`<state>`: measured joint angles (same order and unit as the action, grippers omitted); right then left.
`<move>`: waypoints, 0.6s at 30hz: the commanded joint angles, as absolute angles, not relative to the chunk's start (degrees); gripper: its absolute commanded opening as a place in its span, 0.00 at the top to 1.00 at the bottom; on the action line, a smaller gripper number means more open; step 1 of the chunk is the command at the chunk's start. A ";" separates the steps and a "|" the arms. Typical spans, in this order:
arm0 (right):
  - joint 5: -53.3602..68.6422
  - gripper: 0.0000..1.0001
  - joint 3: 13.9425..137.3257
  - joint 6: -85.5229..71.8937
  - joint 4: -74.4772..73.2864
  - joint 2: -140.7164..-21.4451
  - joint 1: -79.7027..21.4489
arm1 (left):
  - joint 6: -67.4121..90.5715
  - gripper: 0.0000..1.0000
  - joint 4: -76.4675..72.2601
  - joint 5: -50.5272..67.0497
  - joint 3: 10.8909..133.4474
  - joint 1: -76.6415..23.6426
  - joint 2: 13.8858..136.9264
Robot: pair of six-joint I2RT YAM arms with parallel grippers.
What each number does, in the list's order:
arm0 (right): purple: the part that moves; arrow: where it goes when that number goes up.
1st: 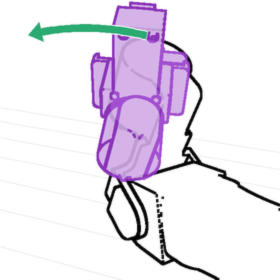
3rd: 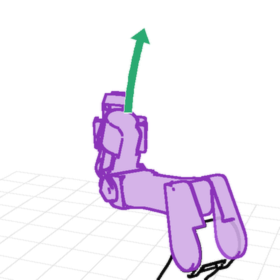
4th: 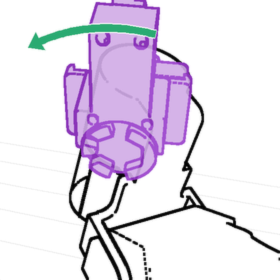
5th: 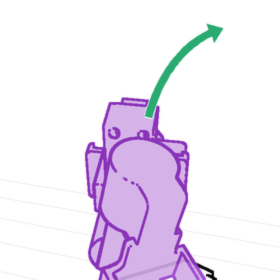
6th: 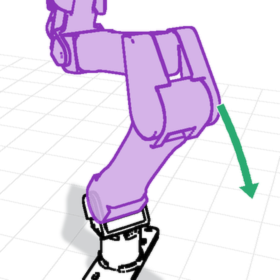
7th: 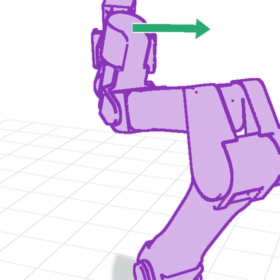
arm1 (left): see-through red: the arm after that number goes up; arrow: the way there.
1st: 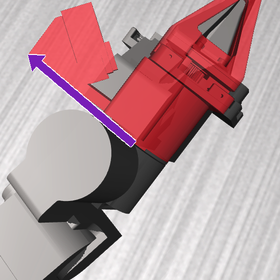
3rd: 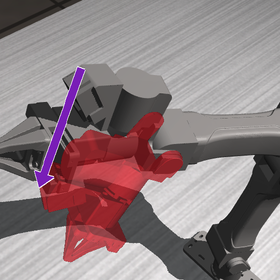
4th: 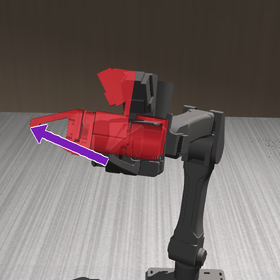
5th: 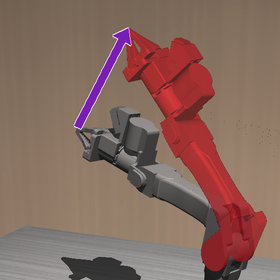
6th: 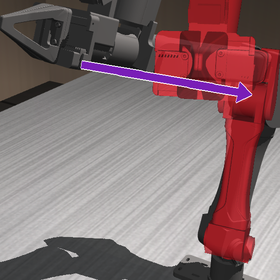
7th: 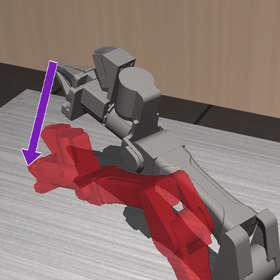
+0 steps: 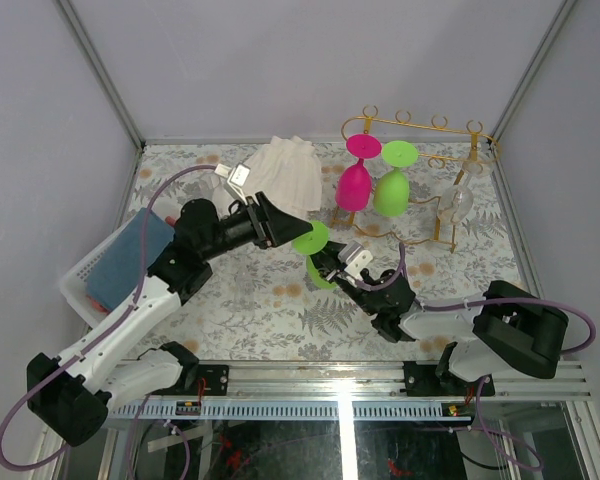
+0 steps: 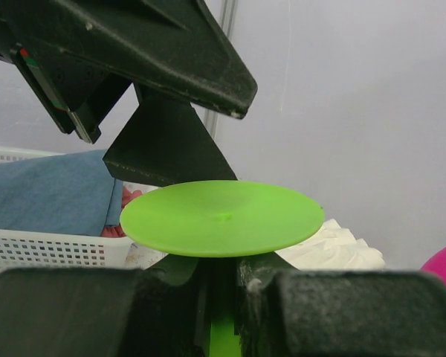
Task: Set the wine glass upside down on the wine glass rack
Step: Pick up the wine glass at the center of the board.
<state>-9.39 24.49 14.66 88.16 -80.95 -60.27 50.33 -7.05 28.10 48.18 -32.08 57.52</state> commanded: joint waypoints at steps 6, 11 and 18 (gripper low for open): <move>-9.71 1.00 27.94 16.98 97.71 -82.50 -60.47 | 52.01 0.43 -12.09 29.41 47.62 -33.45 57.97; -10.35 1.00 28.55 17.76 97.67 -84.68 -60.47 | 52.68 0.56 -12.92 29.72 48.16 -34.07 58.17; -11.20 0.88 28.68 18.84 97.68 -85.45 -60.49 | 53.39 0.91 -13.26 30.00 48.06 -34.26 58.03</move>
